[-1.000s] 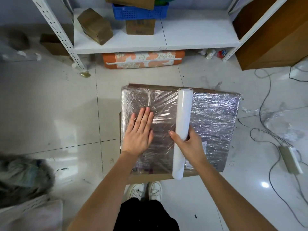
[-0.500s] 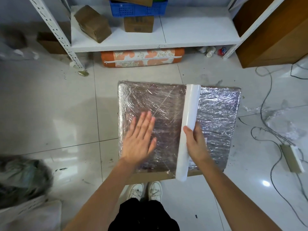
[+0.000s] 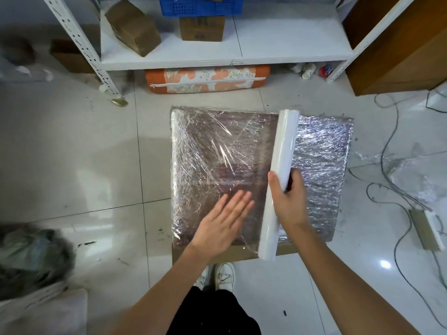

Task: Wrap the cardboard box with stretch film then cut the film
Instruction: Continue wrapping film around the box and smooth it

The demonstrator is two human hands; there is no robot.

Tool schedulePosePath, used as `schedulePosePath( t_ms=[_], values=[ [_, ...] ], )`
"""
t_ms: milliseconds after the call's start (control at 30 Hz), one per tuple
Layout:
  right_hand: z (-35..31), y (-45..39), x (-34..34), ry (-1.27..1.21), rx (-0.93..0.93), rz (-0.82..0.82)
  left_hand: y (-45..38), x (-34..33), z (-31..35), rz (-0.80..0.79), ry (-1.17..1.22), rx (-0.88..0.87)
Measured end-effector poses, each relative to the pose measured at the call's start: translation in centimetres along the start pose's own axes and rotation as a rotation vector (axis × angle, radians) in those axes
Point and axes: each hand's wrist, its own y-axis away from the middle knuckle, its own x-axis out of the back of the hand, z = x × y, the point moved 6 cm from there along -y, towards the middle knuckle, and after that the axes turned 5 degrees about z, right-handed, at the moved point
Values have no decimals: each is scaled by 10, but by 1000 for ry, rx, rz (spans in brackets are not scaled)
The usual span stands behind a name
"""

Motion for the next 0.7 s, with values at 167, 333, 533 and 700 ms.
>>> schedulePosePath(
  t_ms=[167, 333, 533, 700],
  values=[
    [2, -1, -2, -1, 6, 47, 13, -21, 6, -48, 42, -21],
    [2, -1, -2, 6, 11, 44, 11, -18, 8, -52, 73, -17],
    [0, -4, -3, -13, 9, 32, 46, -2, -31, -12, 3, 209],
    [1, -8, -3, -13, 16, 32, 51, -3, -43, 36, -6, 218]
  ],
)
